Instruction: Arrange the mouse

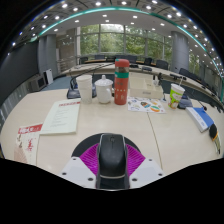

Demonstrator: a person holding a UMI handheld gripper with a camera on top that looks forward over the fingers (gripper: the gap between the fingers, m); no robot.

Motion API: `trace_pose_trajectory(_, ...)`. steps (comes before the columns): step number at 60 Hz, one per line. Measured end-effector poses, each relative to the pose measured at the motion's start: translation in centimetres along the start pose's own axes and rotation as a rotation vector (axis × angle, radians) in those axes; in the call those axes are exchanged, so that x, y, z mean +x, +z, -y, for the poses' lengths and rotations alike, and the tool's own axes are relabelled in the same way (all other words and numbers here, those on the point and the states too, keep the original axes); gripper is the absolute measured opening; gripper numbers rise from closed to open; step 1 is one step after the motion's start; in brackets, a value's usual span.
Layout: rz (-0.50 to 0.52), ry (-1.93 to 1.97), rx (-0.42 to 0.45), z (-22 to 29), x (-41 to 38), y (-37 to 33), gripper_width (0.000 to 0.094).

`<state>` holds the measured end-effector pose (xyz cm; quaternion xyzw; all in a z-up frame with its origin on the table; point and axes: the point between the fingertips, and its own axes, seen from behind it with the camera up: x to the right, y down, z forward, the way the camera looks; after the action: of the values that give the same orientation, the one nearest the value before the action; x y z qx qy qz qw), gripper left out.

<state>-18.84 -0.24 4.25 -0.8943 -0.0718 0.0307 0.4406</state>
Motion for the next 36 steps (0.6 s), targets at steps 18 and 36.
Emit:
trace_pose_trajectory(18, -0.021, 0.011, -0.100, -4.0, -1.5, 2.7, 0.0640)
trace_pose_trajectory(36, -0.085, 0.065, -0.045, -0.5, -2.2, -11.3, 0.0853)
